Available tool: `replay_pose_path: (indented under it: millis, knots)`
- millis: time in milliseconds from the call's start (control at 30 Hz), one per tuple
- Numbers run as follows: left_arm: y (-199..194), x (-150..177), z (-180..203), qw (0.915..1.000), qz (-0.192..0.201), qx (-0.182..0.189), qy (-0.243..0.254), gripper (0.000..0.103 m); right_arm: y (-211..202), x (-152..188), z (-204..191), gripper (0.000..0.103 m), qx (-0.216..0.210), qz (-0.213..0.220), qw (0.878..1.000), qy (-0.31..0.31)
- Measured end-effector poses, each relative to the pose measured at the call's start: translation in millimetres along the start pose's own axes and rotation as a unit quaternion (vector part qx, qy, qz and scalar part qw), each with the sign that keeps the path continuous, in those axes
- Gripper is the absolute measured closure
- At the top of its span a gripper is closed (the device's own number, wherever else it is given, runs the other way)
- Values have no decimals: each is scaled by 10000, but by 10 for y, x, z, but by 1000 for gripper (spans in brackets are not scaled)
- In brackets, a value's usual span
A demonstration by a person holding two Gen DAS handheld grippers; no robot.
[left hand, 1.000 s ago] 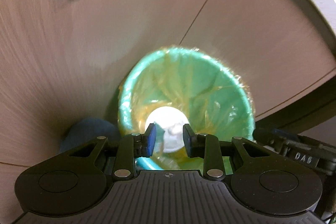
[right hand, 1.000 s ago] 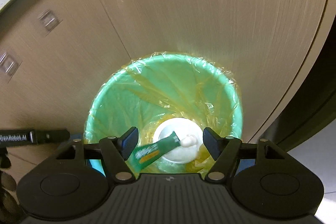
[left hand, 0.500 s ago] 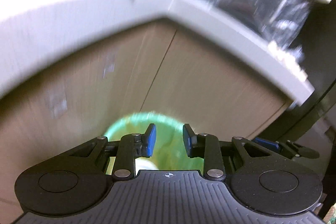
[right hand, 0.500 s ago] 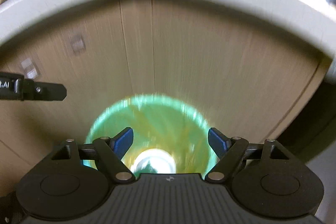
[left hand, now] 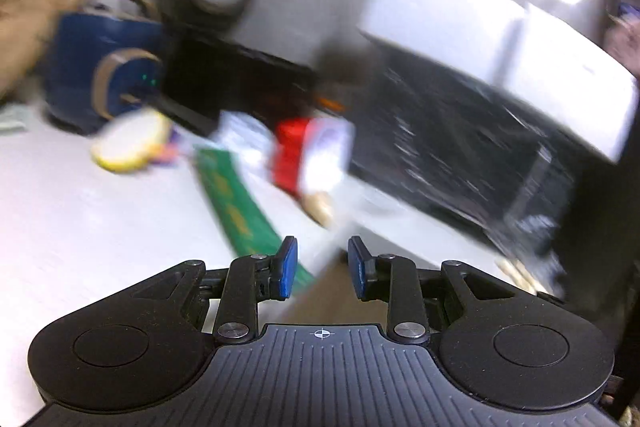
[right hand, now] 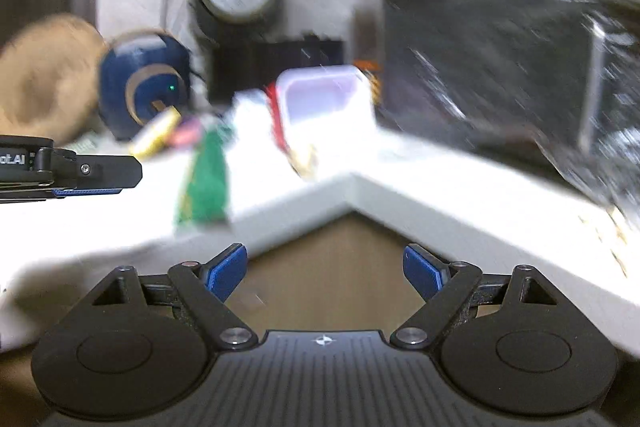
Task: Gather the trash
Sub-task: 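Raise both grippers from the bin back up to the counter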
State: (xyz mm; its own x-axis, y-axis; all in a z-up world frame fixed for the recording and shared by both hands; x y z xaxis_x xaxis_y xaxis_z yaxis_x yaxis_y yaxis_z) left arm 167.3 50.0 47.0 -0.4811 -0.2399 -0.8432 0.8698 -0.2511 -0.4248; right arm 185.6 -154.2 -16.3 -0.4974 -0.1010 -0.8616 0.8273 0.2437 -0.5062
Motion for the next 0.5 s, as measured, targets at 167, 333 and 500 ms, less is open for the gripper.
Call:
replay_pose_path:
  millis: [167, 333, 500]
  knots:
    - [-42, -285, -339, 9974, -367, -498, -382, 72, 140, -514, -359, 17, -477, 117, 9981, -382]
    - [-151, -602, -639, 9955, -458, -747, -370, 72, 372, -843, -633, 17, -894, 130, 9948, -475]
    - [-38, -773, -868, 9923, -567, -1104, -51, 72, 777, -924, -798, 17, -1058, -183, 9928, -523]
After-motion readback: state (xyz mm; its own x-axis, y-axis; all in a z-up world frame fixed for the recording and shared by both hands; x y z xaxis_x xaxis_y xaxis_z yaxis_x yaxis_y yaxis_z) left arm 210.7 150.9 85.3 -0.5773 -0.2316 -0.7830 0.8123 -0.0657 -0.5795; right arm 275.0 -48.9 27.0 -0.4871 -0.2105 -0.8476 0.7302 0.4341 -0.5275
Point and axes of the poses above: each gripper's, at about its wrist camera, not at the fingertips, and y roughly the way its jaws point, z to its right, x to its underside, the point moved 8 cm from there along y, roughly the way its jaws point, and after that the axes turned 2 degrees about -z, right-handed, at the moved point
